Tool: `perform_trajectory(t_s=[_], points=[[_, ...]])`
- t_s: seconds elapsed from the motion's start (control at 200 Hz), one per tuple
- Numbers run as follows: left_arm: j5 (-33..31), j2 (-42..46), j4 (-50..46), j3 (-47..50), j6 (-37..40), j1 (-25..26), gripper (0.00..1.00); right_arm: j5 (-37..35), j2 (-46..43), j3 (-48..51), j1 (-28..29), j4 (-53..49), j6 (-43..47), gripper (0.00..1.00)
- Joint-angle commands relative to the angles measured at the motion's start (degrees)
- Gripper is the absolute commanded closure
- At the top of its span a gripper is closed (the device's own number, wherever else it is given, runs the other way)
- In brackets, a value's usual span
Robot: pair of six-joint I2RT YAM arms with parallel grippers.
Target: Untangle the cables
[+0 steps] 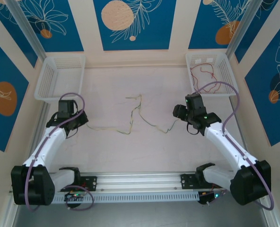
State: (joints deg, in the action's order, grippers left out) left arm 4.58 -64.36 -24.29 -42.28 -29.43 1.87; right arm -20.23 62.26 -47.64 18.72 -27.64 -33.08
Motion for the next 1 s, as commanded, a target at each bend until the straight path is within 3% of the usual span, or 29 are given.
perform_trajectory(t_s=[0.0, 0.165, 0.275, 0.38, 0.48, 0.53, 0.6, 0.77, 0.995], points=[[2.34, -0.42, 1.95, 0.48, 0.98, 0.68, 1.0, -1.47, -2.91, -1.55, 2.56, -0.33, 3.83, 0.42], [3.06, -1.07, 2.88, 1.49, 0.87, 0.77, 1.0, -13.04, -8.12, -1.19, 6.63, -0.16, 3.58, 0.41], [3.24, -1.45, 3.2, 1.85, 0.84, 0.77, 1.0, -13.17, -14.95, 2.43, 8.27, 5.47, 6.32, 0.38], [3.61, -2.23, 3.64, 1.98, 0.89, 0.86, 1.0, -1.97, -22.12, 7.04, 8.99, 14.49, 12.37, 0.37], [3.96, -3.11, 4.17, 2.09, 0.87, 0.84, 1.0, 15.15, -27.87, 13.34, 10.17, 25.61, 15.94, 0.35], [4.1, -3.39, 4.43, 2.25, 0.78, 0.94, 1.0, 21.82, -28.09, 16.41, 10.62, 31.17, 15.44, 0.24], [4.21, -3.58, 4.78, 2.46, 0.52, 1.11, 1.0, 24.62, -23.66, 17.08, 10.83, 33.96, 13.96, 0.2], [3.95, -3.41, 4.61, 2.37, 0.47, 1.38, 1.0, 15.75, -0.87, 8.52, 11.16, 27.09, 13.36, 0.22], [4.05, -3.54, 4.43, 2.37, 0.21, 1.47, 1.0, 13.52, 20.76, -1.0, 12.18, 28.44, 13.85, 0.24]])
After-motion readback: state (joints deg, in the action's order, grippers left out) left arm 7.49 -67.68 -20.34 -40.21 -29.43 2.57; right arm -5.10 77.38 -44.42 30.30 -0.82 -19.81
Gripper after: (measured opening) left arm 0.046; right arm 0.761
